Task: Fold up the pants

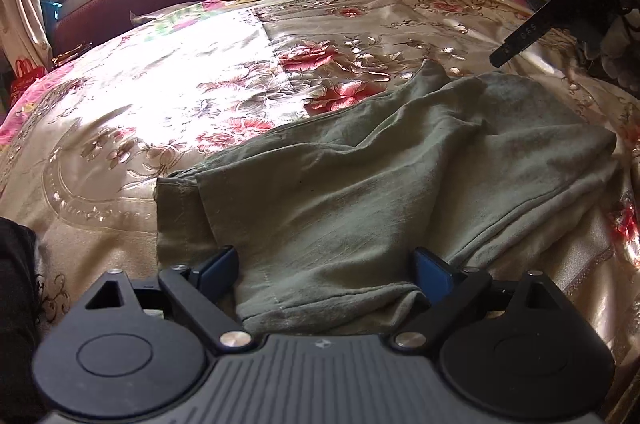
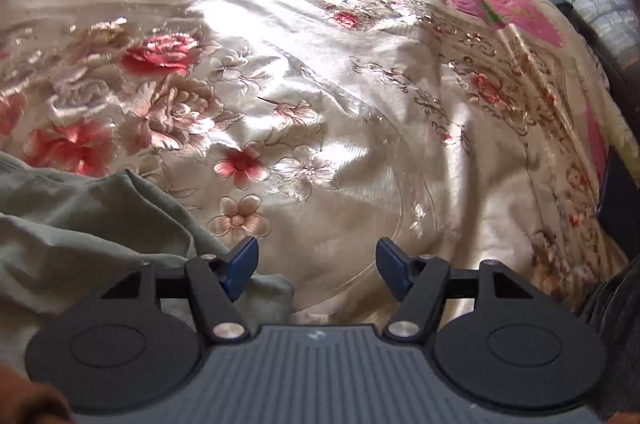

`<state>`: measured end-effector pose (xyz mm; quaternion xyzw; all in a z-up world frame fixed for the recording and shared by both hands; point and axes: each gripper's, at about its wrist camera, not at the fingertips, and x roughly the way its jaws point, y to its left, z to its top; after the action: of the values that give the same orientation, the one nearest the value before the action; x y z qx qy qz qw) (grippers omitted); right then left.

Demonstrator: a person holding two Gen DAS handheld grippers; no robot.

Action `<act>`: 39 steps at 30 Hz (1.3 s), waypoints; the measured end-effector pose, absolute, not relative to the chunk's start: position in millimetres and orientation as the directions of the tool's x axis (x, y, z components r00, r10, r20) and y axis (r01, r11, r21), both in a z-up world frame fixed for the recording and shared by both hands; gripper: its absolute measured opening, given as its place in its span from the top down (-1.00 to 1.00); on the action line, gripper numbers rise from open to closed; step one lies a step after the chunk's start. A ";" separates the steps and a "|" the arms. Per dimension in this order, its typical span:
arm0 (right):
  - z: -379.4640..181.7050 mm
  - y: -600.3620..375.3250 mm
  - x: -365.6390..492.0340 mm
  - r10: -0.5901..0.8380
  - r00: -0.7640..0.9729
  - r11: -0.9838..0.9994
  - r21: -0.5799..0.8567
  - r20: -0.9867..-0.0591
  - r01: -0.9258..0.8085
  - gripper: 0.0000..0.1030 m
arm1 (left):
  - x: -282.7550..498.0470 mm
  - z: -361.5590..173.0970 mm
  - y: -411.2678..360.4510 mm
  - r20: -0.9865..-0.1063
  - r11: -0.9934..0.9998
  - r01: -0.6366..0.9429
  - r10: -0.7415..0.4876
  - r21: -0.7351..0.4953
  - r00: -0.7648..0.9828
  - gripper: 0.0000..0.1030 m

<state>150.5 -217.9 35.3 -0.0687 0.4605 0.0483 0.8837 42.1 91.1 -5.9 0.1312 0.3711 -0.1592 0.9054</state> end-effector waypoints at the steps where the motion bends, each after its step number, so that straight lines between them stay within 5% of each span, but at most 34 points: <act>1: 35.9 -224.2 139.5 0.061 0.560 0.991 -0.014 -0.826 -0.130 -0.30 | 38.7 -2.2 93.8 -0.708 0.914 0.385 -0.186 0.131 0.681 -1.00; 7: 9.0 -260.1 84.4 0.335 0.517 0.916 0.401 -0.787 0.017 -0.33 | 28.6 25.4 104.9 -0.645 0.929 0.342 -0.175 0.143 0.744 -1.00; 13: -5.0 -258.7 75.8 0.451 0.523 0.855 0.518 -0.723 -0.022 -0.45 | 35.3 37.3 84.2 -0.591 0.922 0.361 -0.215 0.140 0.777 -1.00; 20: -10.7 -267.6 68.4 0.530 0.518 0.787 0.617 -0.671 -0.007 -0.43 | 52.8 -17.0 73.5 -0.726 0.895 0.421 -0.190 0.148 0.661 -1.00; 22: -13.9 -275.3 65.8 0.540 0.526 0.763 0.646 -0.657 0.023 -0.26 | 53.5 -11.1 82.3 -0.738 0.914 0.392 -0.190 0.109 0.648 -1.00; 24: -18.2 -279.4 65.4 0.567 0.524 0.727 0.685 -0.636 0.044 0.15 | 50.8 -6.9 86.4 -0.730 0.920 0.374 -0.176 0.116 0.660 -1.00; 29: -31.2 -270.8 75.5 0.579 0.527 0.713 0.700 -0.622 0.043 0.18 | 48.8 -14.6 80.1 -0.732 0.918 0.374 -0.162 0.135 0.662 -1.00; 33: -20.6 -280.1 68.6 0.592 0.543 0.679 0.732 -0.595 0.061 0.57 | 45.8 -12.0 76.9 -0.724 0.909 0.385 -0.156 0.161 0.672 -1.00; 39: -34.4 -298.0 69.1 0.613 0.473 0.689 0.721 -0.633 0.073 0.49 | 48.4 -12.5 77.5 -0.731 0.912 0.382 -0.158 0.150 0.664 -1.00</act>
<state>69.1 -298.0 -34.4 0.3545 0.4835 0.1727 0.7815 48.4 77.5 -12.5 0.1468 0.3817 -0.1501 0.9001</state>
